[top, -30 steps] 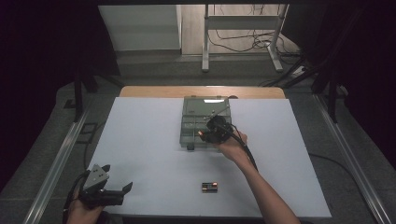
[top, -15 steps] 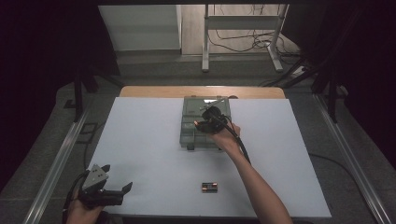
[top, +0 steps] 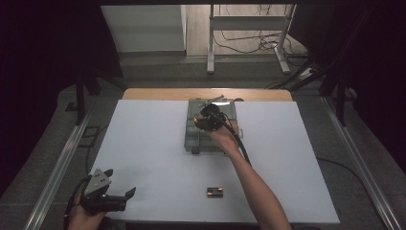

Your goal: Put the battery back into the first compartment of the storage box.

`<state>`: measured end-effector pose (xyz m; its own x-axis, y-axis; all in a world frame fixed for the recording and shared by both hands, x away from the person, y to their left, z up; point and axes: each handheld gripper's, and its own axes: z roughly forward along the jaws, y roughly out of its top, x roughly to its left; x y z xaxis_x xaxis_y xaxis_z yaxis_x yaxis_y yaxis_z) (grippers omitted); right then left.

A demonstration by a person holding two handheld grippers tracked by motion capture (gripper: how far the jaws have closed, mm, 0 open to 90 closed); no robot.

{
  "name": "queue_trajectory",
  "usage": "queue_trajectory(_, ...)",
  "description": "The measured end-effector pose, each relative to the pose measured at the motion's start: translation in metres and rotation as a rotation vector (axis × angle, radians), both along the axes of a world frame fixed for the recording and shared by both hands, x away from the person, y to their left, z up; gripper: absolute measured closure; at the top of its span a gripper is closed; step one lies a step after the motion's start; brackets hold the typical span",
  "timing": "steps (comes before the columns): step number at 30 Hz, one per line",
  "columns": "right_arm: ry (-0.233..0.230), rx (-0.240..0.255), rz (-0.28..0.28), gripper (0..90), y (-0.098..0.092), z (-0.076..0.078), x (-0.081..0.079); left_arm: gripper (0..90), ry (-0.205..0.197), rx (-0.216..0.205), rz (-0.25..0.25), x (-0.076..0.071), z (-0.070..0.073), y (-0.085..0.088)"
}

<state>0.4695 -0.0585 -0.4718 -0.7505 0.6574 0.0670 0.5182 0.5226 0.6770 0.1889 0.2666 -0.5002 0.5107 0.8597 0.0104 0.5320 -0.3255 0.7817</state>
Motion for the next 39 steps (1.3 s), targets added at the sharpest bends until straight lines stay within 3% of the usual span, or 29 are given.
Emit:
queue_trajectory(10, 0.004, -0.028, -0.006, 76.3, 0.02, -0.007, 0.01, 0.4, -0.002, 0.003, -0.005, 0.0, 0.0, 0.0)
queue_trajectory(12, 0.026, -0.046, -0.006, 75.0, 0.025, -0.011, 0.012, 0.4, -0.003, 0.002, -0.005, 0.0, 0.0, 0.0)
queue_trajectory(15, 0.023, -0.049, -0.015, 68.4, 0.026, -0.012, 0.012, 0.4, -0.003, 0.002, -0.006, -0.001, 0.0, 0.0)
queue_trajectory(16, 0.021, -0.035, -0.021, 60.5, 0.026, -0.01, 0.011, 0.4, -0.004, 0.003, -0.007, -0.001, 0.0, 0.0)
queue_trajectory(18, 0.011, -0.046, -0.026, 55.7, 0.025, -0.008, 0.01, 0.4, -0.006, 0.0, -0.008, -0.001, 0.0, 0.0)
queue_trajectory(24, -0.015, -0.061, -0.005, 37.9, 0.016, 0.003, 0.001, 0.4, -0.005, 0.007, -0.009, -0.001, 0.0, 0.0)
queue_trajectory(39, -0.025, -0.043, 0.056, 19.3, -0.009, 0.017, -0.031, 0.6, -0.005, 0.015, -0.006, -0.001, 0.0, -0.002)
